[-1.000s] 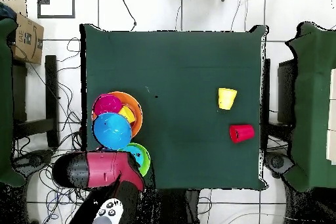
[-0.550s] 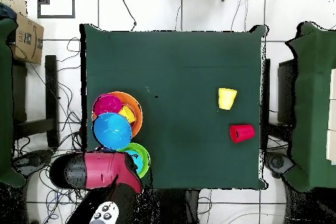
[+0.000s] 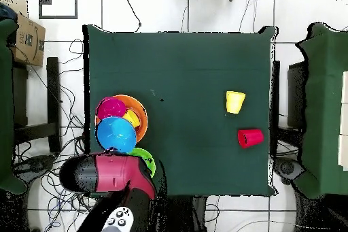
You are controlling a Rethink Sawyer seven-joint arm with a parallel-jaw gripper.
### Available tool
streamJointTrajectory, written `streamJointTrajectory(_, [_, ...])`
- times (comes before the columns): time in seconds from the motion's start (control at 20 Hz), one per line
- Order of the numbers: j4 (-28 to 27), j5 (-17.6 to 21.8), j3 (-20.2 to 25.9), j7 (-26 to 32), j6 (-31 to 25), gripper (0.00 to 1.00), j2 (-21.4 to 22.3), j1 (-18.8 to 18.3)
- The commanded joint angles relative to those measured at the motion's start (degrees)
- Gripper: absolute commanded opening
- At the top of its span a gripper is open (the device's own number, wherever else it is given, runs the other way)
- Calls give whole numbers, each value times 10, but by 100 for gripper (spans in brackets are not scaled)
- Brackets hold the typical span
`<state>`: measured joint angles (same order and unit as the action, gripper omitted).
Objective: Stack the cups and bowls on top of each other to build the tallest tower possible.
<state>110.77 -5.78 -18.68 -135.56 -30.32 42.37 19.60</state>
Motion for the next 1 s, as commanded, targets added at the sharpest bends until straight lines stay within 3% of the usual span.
streamJointTrajectory(0.05, [47,55,62,9,114,100,-39,-72])
streamJointTrajectory(0.25, [47,88,71,-6,204,100,-97,-90])
streamJointTrajectory(0.4, [44,139,109,38,249,100,-123,-136])
streamJointTrajectory(0.7, [33,233,139,65,265,100,-145,-177])
streamJointTrajectory(1.0, [33,271,159,30,263,100,-141,-175])
